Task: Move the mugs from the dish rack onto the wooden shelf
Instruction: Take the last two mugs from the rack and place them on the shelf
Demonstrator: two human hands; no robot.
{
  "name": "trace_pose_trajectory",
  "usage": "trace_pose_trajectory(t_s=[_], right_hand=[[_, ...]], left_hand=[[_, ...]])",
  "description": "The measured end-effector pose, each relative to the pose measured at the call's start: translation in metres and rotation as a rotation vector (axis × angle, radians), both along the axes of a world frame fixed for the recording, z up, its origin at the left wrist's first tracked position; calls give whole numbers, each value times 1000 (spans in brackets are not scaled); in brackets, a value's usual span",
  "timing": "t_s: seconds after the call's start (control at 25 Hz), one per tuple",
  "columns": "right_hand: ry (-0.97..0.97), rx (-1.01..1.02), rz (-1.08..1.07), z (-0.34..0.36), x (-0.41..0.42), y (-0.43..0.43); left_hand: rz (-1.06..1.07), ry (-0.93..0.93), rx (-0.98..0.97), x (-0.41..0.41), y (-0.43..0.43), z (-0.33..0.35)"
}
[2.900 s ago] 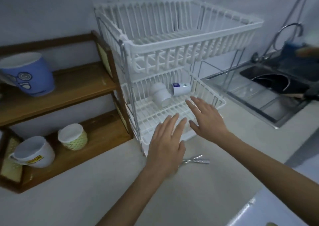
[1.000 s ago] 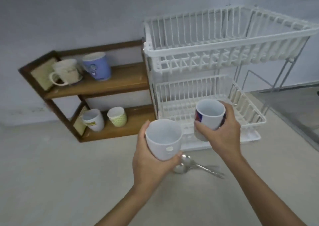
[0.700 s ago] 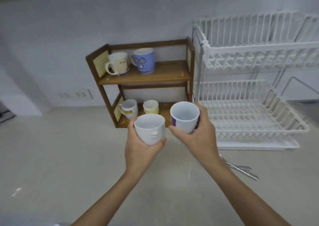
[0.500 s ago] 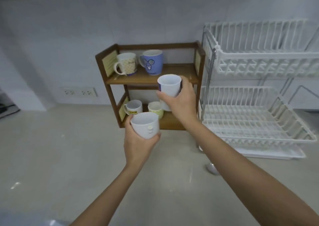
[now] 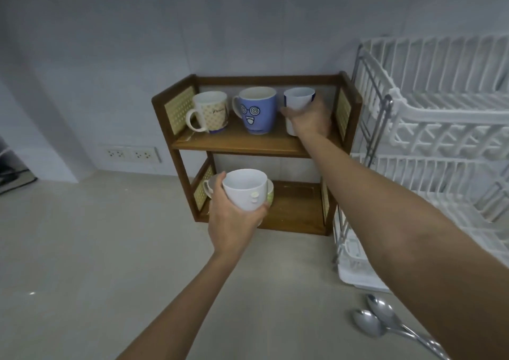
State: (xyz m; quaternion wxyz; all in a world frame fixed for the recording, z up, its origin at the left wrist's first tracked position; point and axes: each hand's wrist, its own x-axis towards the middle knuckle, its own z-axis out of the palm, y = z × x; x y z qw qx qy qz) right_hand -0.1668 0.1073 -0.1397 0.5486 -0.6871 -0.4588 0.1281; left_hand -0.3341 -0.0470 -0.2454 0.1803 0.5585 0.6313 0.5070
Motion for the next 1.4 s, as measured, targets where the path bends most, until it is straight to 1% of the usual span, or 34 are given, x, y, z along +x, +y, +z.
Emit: trace_pose_trajectory(t_s=[0.08,0.2,0.36,0.4,0.48,0.52,0.6,0.64,0.68,0.72,0.8,0.88,0.96,1.0,1.08,1.16,1.24,1.4], right_hand=[[12,-19,-35,-3,4,14],[-23,-17,-59,-10,8,27],[-35,-14,-61,-10,6,23],[-37,3,-38,-9,6,16],[-47,112,-4,-16,0,-12],[-79,196,-14,-26,-5,-31],[-246,356,-82,-62,-17,-79],[-335,398,-106,-88,-20,-103],[-385,386,-122,-118,-21,-124],[-383,309,-123,-148,-23,-143],[-381,31,-84,-208,-29,-174],[-510,-275,41,-254,-38,-193],[-585,-515,152,-281,-44,-204],[-584,-583,160,-287,-44,-206],[-589,-664,138,-294,-39,-205],[-616,-718,116,-296,-38,-203],[-622,-736,102,-297,-40,-201],[-609,-733,57,-295,-42,-201]], left_hand=[[3,-10,-16,0,8,-3],[-17,-9,-23,0,20,-7],[-95,-3,-29,3,41,-17],[-124,-1,-37,5,45,-20],[-205,-7,-59,9,53,-27],[-251,-17,-67,11,57,-30],[-328,-34,-85,17,65,-36],[-347,-43,-94,21,69,-39],[-360,-51,-105,25,73,-42],[-372,-59,-116,30,77,-45],[-406,-59,-131,43,84,-52],[-420,-44,-125,57,94,-57],[-418,-16,-130,71,103,-62],[-411,13,-142,78,108,-64],[-371,87,-185,87,116,-71],[-344,121,-217,94,125,-77],[-348,138,-222,99,134,-83],[-417,239,-203,106,145,-90]])
